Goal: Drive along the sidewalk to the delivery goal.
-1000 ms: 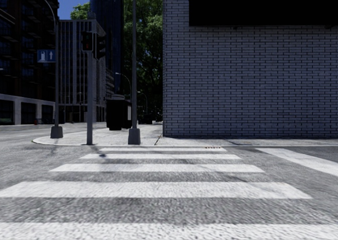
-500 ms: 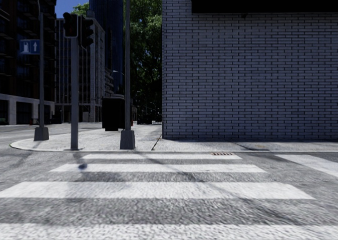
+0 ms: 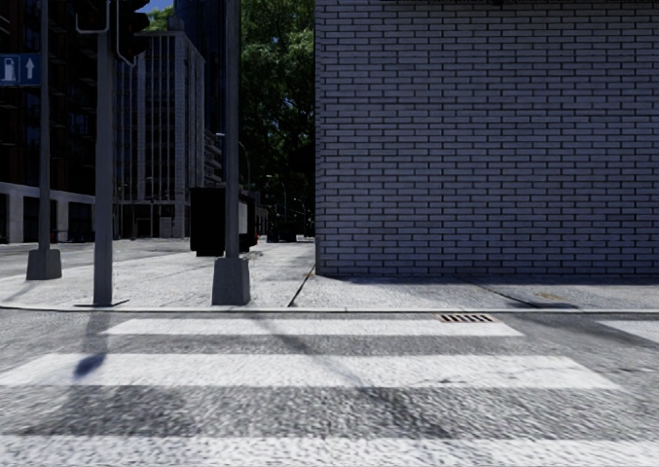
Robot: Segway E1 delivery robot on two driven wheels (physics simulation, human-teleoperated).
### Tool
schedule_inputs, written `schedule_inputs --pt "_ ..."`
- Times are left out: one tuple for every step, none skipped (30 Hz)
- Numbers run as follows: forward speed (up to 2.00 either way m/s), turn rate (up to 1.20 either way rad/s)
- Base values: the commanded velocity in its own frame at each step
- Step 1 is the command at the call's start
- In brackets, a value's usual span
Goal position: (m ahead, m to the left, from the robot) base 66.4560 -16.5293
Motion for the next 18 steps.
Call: schedule_inputs --pt "2.0 0.0" --pt "2.0 0.0" --pt "2.0 0.0" --pt "2.0 0.0" --pt "2.0 0.0" --pt "2.0 0.0" --pt "2.0 0.0" --pt "2.0 0.0" --pt "2.0 0.0" --pt "2.0 0.0" --pt "2.0 0.0" --pt "2.0 0.0" --pt "2.0 0.0" --pt "2.0 0.0" --pt "2.0 0.0" --pt "2.0 0.0" --pt "2.0 0.0" --pt "2.0 0.0"
